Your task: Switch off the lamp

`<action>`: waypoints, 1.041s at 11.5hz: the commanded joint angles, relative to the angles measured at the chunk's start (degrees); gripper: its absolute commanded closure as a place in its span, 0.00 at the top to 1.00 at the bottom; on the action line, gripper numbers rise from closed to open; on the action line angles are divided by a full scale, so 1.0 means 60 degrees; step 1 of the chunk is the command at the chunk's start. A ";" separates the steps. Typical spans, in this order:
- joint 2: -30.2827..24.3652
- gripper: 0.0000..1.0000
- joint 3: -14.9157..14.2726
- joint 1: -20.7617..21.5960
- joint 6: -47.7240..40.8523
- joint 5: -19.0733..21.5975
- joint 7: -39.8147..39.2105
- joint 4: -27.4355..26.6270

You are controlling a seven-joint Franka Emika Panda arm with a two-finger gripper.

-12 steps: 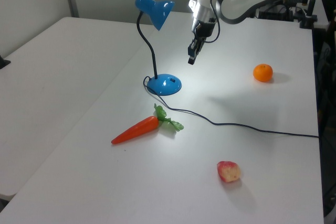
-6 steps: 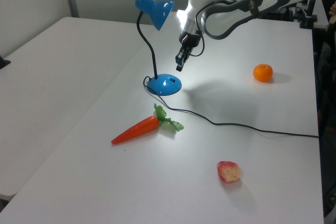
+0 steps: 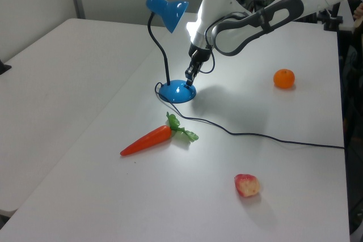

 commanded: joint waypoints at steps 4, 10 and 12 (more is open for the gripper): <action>0.0323 0.00 -0.0240 0.0227 0.0303 0.0022 0.0010 0.0285; 0.0031 0.00 -0.0225 0.0432 0.0288 -0.0198 -0.0108 -0.0694; 0.0002 0.00 -0.0225 0.0432 0.0274 -0.0198 -0.0108 -0.0755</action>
